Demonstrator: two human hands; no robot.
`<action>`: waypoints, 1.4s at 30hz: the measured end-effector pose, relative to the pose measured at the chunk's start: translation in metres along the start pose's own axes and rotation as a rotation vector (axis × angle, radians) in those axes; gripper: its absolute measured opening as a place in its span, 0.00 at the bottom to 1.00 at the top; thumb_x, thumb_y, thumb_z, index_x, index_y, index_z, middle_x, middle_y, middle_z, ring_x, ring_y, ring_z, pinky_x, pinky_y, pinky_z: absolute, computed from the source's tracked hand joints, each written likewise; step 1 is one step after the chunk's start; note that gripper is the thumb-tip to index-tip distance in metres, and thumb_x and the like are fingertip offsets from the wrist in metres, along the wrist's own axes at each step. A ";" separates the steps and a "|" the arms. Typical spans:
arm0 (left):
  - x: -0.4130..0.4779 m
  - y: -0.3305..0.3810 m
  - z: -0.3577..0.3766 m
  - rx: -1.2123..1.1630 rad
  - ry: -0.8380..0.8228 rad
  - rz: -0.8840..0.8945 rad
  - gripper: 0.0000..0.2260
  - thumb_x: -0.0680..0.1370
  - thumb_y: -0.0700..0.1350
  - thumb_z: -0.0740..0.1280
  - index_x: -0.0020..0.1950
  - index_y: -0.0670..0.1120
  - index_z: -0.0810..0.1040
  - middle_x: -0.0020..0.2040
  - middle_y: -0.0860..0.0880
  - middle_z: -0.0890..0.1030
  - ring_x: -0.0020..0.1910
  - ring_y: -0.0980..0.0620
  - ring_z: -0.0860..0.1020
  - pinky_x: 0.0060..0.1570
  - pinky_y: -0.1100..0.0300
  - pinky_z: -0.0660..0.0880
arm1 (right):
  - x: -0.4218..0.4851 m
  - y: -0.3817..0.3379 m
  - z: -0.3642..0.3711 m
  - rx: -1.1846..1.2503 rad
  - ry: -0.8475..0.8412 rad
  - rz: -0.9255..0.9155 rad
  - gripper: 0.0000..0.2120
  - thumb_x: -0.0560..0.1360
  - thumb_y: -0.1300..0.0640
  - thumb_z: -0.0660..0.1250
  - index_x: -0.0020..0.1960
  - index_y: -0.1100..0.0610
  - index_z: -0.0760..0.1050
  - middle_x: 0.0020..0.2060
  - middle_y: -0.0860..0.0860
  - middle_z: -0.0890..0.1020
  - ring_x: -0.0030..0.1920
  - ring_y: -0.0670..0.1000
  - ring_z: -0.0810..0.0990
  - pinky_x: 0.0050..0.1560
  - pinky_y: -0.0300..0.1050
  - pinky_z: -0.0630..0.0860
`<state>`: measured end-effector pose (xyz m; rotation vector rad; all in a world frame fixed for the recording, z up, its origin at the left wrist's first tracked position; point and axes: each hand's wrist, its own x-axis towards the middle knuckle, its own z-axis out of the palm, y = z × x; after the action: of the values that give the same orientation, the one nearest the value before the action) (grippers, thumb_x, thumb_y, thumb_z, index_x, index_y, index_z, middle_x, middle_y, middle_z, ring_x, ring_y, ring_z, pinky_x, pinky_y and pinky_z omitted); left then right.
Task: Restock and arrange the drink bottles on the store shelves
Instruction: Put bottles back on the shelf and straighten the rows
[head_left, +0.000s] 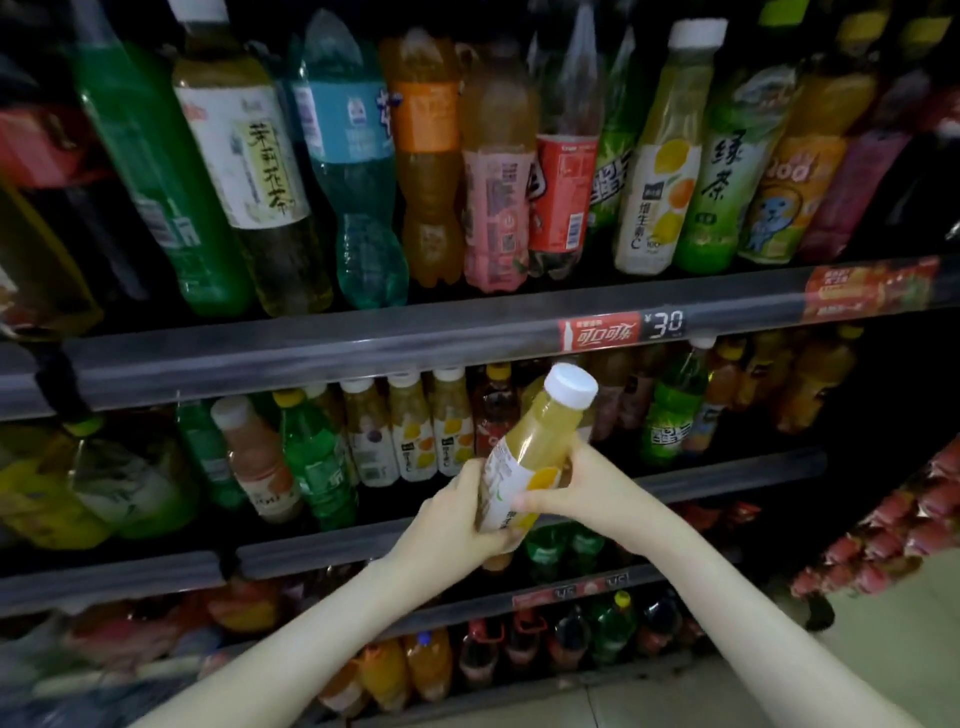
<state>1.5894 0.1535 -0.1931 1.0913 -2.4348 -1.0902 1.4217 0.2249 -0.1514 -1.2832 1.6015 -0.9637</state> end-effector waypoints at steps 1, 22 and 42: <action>0.000 -0.010 0.000 0.000 -0.013 -0.028 0.31 0.71 0.55 0.72 0.69 0.55 0.60 0.60 0.55 0.75 0.55 0.54 0.76 0.52 0.58 0.76 | 0.005 0.007 0.009 -0.003 0.021 0.028 0.25 0.66 0.57 0.78 0.59 0.47 0.72 0.49 0.44 0.83 0.49 0.41 0.81 0.53 0.42 0.79; 0.043 -0.082 -0.007 -0.045 0.013 -0.063 0.33 0.81 0.46 0.60 0.79 0.52 0.43 0.65 0.46 0.74 0.51 0.52 0.79 0.47 0.65 0.75 | 0.110 0.040 0.086 -0.294 0.279 0.057 0.18 0.77 0.61 0.66 0.64 0.52 0.66 0.47 0.47 0.76 0.49 0.49 0.78 0.46 0.41 0.72; 0.069 -0.039 -0.024 0.498 0.008 -0.322 0.13 0.82 0.49 0.58 0.58 0.41 0.74 0.48 0.46 0.78 0.48 0.45 0.78 0.42 0.55 0.75 | 0.085 0.028 0.049 -0.433 0.012 -0.065 0.28 0.78 0.62 0.60 0.75 0.45 0.58 0.66 0.49 0.73 0.66 0.50 0.71 0.65 0.45 0.69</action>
<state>1.5752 0.0736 -0.2100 1.6764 -2.6587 -0.5500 1.4489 0.1433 -0.2065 -1.6294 1.8521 -0.6823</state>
